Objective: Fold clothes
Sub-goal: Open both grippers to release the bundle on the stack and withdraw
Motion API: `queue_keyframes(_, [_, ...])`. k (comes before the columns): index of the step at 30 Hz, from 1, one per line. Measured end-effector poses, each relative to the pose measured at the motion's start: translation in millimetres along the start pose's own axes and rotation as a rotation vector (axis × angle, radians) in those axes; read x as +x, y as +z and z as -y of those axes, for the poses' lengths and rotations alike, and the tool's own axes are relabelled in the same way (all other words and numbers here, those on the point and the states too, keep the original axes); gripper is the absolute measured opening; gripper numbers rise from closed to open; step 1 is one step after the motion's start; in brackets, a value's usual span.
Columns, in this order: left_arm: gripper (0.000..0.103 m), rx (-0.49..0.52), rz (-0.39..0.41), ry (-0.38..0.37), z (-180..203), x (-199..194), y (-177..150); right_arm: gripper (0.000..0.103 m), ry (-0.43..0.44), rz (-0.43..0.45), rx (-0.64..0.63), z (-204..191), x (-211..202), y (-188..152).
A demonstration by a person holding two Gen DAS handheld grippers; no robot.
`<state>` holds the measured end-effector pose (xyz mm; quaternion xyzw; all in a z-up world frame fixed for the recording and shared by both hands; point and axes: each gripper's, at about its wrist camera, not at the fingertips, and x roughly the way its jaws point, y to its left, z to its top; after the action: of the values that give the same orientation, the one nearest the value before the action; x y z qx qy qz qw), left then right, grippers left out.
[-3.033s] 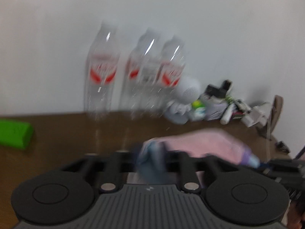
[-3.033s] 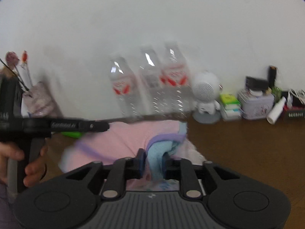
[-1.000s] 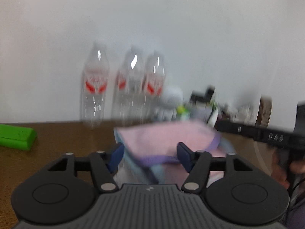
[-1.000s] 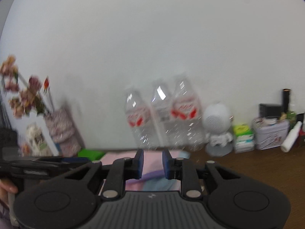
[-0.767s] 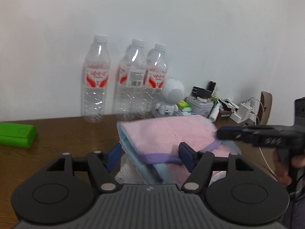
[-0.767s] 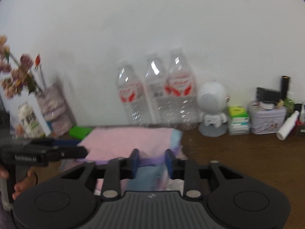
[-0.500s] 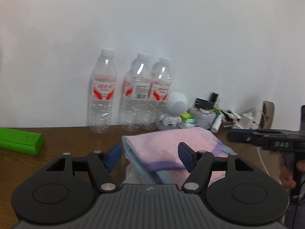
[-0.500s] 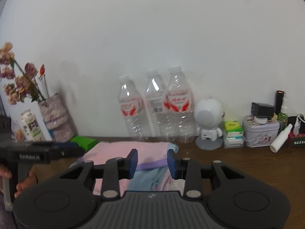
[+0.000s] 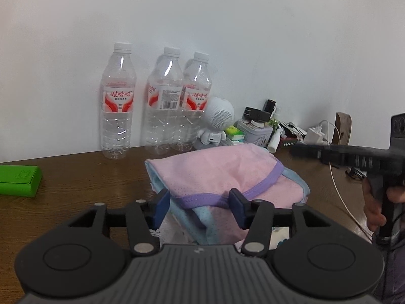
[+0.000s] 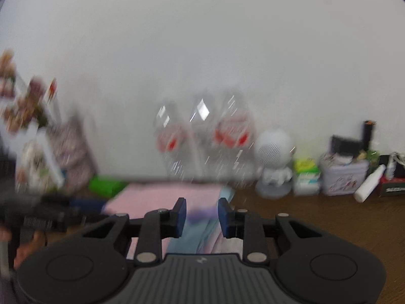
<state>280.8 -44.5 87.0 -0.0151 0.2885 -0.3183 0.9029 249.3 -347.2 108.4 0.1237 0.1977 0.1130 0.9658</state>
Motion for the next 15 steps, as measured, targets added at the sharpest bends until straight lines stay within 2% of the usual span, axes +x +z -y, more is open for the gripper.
queue_keyframes(1, [0.055,-0.006,0.003,0.004,0,0,1,0.034,-0.001,0.029,0.047,7,0,-1])
queue_keyframes(3, [0.056,-0.022,0.011,0.019,-3,-2,3,0.033,0.011,0.069,0.15,24,4,-5])
queue_keyframes(5, [0.057,-0.04,0.02,0.036,-6,-3,5,0.033,0.003,0.047,0.205,32,8,-7])
queue_keyframes(15, [0.058,-0.071,0.048,0.095,-16,-9,9,0.033,0.011,0.031,0.121,12,3,-1])
